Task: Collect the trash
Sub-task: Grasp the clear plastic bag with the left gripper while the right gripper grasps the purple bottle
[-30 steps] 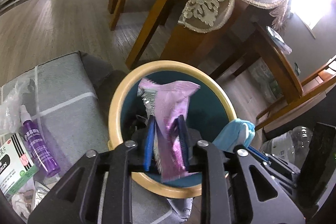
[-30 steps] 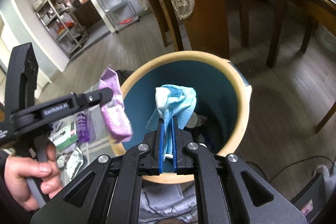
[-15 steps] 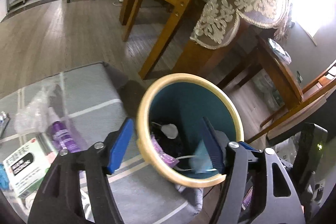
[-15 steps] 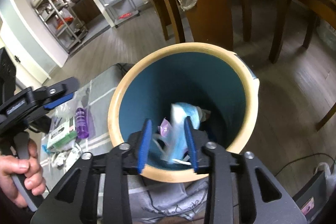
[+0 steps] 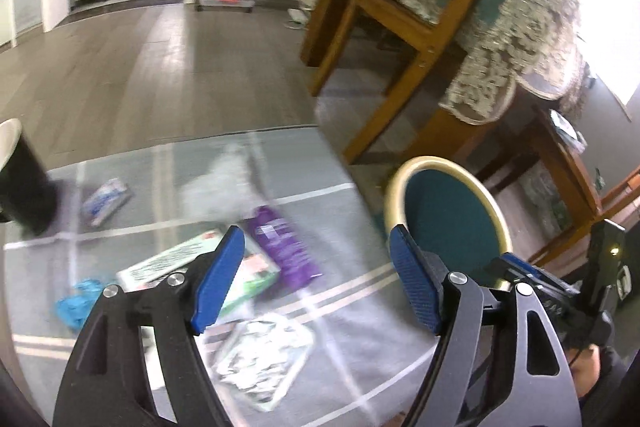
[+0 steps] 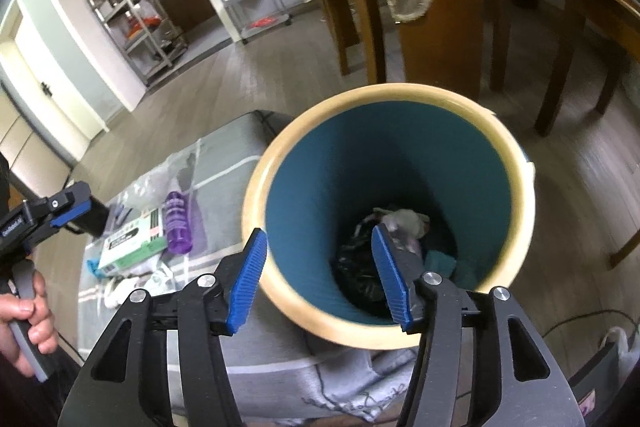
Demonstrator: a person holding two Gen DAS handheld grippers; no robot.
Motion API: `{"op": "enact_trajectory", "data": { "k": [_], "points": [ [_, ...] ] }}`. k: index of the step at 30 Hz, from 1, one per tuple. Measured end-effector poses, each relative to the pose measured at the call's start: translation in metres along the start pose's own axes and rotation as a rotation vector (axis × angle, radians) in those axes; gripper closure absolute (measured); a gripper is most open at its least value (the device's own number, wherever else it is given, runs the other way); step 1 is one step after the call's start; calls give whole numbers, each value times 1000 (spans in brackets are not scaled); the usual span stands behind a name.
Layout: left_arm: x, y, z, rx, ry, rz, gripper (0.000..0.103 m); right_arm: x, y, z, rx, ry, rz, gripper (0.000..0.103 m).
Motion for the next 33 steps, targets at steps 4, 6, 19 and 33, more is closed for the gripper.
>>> {"op": "enact_trajectory", "data": {
  "k": [4,6,19,33],
  "points": [
    [-33,-13,1,15,-32,43,29,-15,5,-2,-10,-30,20,46],
    [-48,-17,2,17,-44,61,29,-24,6,-1,-12,-48,30,46],
    [-65,18,19,-40,9,105,29,-66,25,-6,-60,-119,90,45],
    [-69,95,37,-205,109,180,29,-120,73,6,-125,-202,175,45]
  ]
}}
Point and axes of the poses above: each gripper's, at about its wrist camera, not at the fingertips, and y roughly the way its jaws point, x to its right, z to its top, the point moved 2 cm from there along y, roughly the way its jaws point, and after that the axes turned 4 degrees about -y, right-handed, at the moved point
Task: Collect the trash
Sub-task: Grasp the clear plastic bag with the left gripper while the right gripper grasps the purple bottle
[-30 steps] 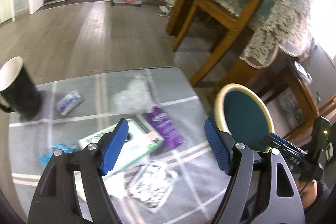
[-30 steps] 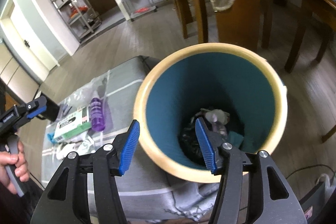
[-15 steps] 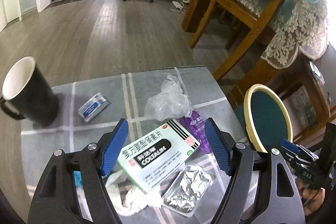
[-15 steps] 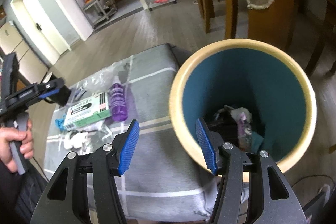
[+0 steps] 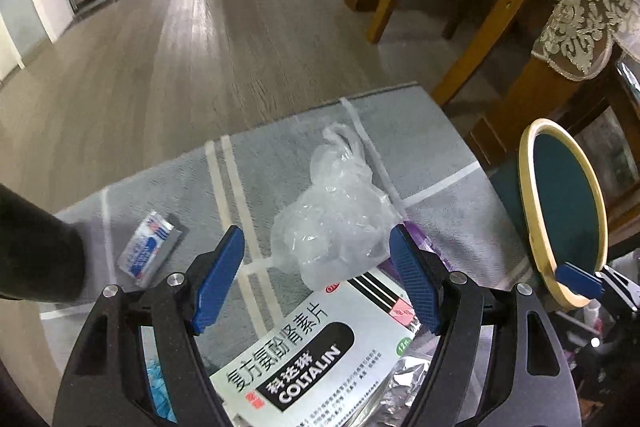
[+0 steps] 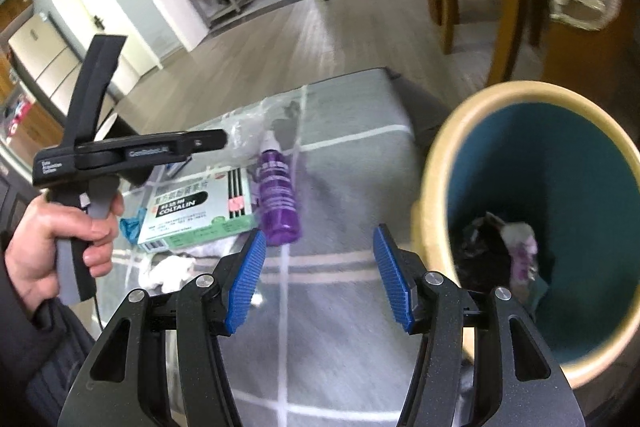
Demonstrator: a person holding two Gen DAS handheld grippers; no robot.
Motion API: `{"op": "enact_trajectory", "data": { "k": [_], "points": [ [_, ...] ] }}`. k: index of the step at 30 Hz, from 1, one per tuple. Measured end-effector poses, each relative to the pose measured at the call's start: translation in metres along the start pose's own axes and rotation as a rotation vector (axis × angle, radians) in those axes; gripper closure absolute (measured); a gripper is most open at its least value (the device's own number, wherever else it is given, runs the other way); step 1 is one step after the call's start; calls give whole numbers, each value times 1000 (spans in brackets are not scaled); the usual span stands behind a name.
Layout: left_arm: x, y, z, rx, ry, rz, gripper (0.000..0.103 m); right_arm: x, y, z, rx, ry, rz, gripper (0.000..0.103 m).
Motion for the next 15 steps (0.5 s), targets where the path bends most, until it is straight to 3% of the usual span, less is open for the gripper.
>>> {"op": "enact_trajectory", "data": {
  "k": [2,3,5,7,10,15],
  "points": [
    [-1,4,1,-9,0,-12,30,-6,10,5,-12,-16,8,45],
    [-1,5,0,-10,2,-15,36,-8,14,7,-16,-21,10,45],
    [-1,8,0,-21,3,-33,53,-14,23,12,-23,-37,21,45],
    [-5,9,-1,-31,-17,-61,82,-17,30,15,-32,-51,27,45],
    [-11,5,0,-17,-43,-101,91,-22,42,20,-45,-66,30,45],
    [-14,-7,1,19,-61,-130,94,-27,62,23,-71,-90,28,45]
  ]
}}
Point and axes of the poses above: each gripper's, at about its wrist camera, not at the fingertips, and y roughly the way its jaws point, x to its right, z to its top, the point moved 2 cm from there along y, roughly the way its jaws point, and after that the axes turned 4 degrees about -y, right-handed, at the moved point
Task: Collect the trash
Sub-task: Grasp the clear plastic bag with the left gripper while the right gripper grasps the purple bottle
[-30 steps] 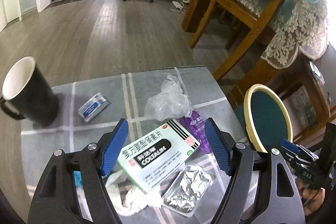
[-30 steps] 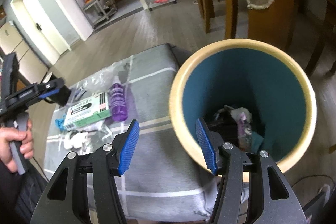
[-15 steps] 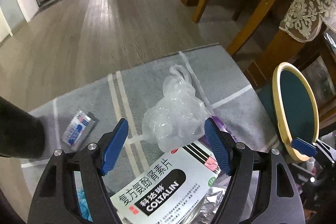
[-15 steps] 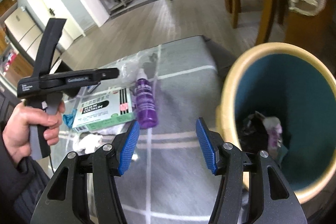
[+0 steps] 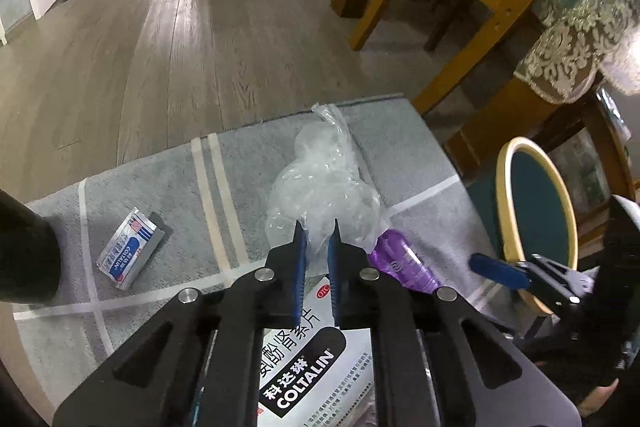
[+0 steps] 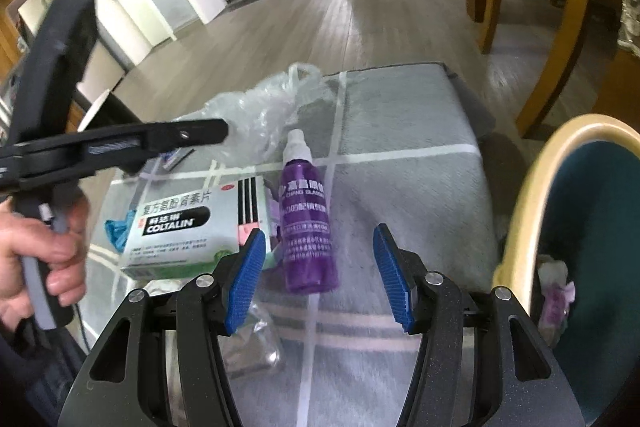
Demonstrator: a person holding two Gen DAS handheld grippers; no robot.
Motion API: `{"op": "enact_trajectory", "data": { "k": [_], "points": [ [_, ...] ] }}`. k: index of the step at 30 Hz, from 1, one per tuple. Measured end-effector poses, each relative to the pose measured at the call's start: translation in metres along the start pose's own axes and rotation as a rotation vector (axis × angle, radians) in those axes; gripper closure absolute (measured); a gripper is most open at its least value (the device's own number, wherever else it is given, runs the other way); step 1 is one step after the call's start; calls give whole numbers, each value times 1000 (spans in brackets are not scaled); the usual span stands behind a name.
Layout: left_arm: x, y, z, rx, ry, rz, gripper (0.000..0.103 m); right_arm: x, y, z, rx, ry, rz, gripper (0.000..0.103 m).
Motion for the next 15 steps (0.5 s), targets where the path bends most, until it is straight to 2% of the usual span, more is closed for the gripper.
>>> {"op": "enact_trajectory", "data": {
  "k": [7,11,15],
  "points": [
    [0,-18,5,47,-21,-10,95,-6,23,2,-40,-31,-3,56],
    [-2,-29,6,68,-34,-5,95,-8,32,4,-53,-60,-17,67],
    [0,-37,6,83,-35,-5,95,-12,32,2,-42,-96,-42,69]
  ]
}}
Point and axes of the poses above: each gripper's, at about its wrist camera, not at the fingertips, and y roughly the way its jaws point, x to its right, z to its top, the point moved 2 cm from there along y, roughly the way its jaws point, and after that the axes turned 4 degrees about -y, right-handed, at the moved point
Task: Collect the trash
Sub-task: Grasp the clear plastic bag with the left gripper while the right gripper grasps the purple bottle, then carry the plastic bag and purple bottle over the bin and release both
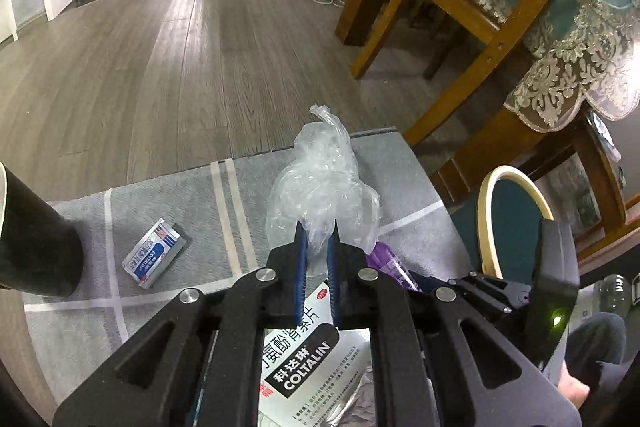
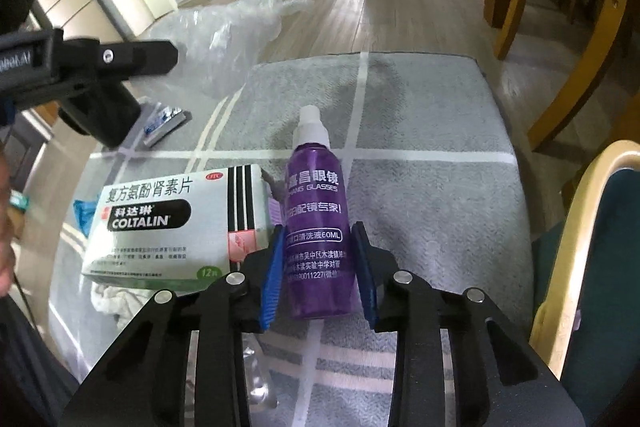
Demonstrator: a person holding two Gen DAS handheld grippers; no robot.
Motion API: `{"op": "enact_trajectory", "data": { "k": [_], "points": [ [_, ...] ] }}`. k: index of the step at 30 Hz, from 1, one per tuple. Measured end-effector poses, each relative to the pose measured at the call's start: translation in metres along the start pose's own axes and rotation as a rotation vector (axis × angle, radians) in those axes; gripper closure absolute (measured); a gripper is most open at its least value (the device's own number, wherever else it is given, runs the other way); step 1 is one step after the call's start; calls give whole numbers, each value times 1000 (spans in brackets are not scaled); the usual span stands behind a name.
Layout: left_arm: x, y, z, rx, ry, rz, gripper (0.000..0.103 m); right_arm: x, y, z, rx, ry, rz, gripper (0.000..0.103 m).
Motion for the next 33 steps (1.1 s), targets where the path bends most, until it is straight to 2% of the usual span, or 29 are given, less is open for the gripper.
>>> {"op": "enact_trajectory", "data": {
  "k": [6,14,19,24,33],
  "points": [
    [13,-8,-3,23,13,-3,95,-1,-17,-3,49,-6,7,70],
    [25,-30,-7,78,24,4,95,2,-61,-3,147,14,7,70],
    [27,-41,-25,123,12,2,95,11,-92,-8,204,47,-9,70],
    [36,-45,-43,126,31,-27,96,28,-124,-21,251,83,-48,70],
    [87,-35,-67,80,93,-107,96,70,-173,-53,316,184,-143,70]
  ]
}}
Point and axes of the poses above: each gripper's, at about its wrist camera, not at the fingertips, and y roughly the way its jaws point, x to its right, z to its top, the point moved 2 cm from there along y, roughly the way its jaws point, and after that the axes turned 4 degrees about -y, right-handed, at the moved point
